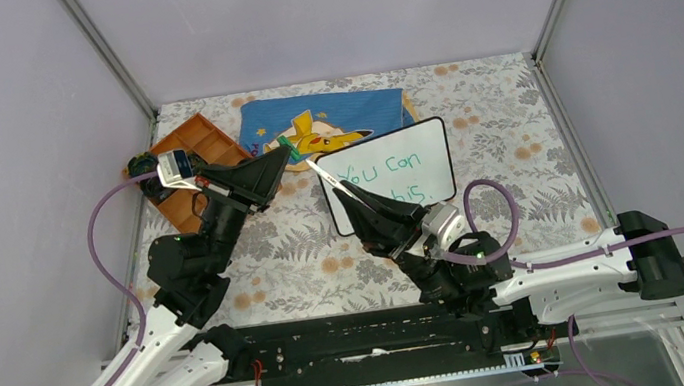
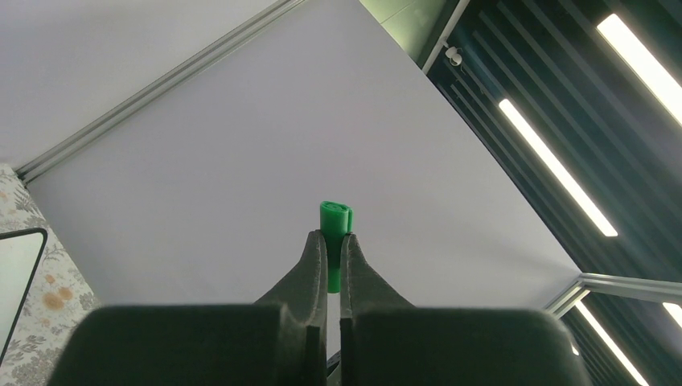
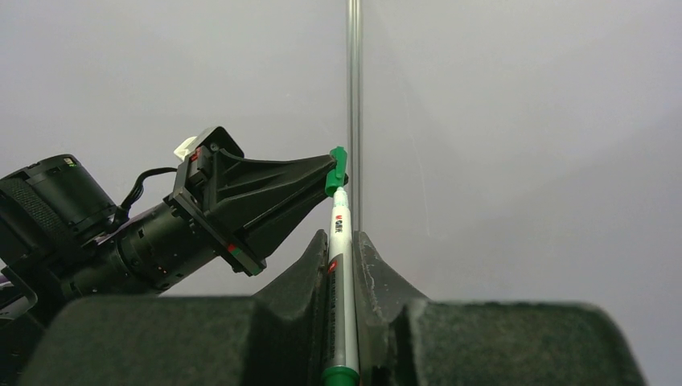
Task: Write a sentence on the whiteboard
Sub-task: Close the whiteboard marker at the center of the board.
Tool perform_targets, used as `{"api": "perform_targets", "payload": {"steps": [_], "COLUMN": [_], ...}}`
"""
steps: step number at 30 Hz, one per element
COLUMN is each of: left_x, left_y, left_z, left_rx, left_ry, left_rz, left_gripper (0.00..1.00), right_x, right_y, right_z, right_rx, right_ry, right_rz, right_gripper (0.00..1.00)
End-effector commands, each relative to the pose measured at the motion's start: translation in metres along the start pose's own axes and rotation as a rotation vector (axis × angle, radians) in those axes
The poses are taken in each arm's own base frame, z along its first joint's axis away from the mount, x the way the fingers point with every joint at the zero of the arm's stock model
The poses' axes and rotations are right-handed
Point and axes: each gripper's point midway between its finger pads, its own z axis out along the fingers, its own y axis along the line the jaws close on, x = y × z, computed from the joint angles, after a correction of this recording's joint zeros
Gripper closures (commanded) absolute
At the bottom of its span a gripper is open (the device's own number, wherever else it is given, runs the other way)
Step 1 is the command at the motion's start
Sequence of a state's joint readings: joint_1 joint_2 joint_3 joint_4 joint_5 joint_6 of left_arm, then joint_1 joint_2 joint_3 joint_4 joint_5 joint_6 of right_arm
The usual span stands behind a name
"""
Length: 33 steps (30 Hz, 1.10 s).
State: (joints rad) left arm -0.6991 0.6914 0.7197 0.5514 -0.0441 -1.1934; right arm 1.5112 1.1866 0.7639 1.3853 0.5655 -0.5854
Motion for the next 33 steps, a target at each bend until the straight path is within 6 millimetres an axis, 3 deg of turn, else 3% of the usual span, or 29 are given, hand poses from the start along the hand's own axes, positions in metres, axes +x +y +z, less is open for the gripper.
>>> {"api": "perform_targets", "payload": {"steps": [1,33], "left_x": [-0.0059,-0.0003], "left_y": [-0.0145,-0.0087], "left_z": [0.0001,-0.0042], "left_rx": [0.045,0.040], "left_ry": [-0.014,0.007], "left_rz": [0.014,-0.007], "left_gripper": [1.00,1.00], "right_x": [-0.0164,-0.0201], "right_y": [-0.0024,-0.0019], "right_z": [0.0050,0.0093], "right_rx": [0.017,0.026], "right_ry": [-0.043,-0.058], "right_rz": [0.056,0.051], "right_gripper": [1.00,1.00]}}
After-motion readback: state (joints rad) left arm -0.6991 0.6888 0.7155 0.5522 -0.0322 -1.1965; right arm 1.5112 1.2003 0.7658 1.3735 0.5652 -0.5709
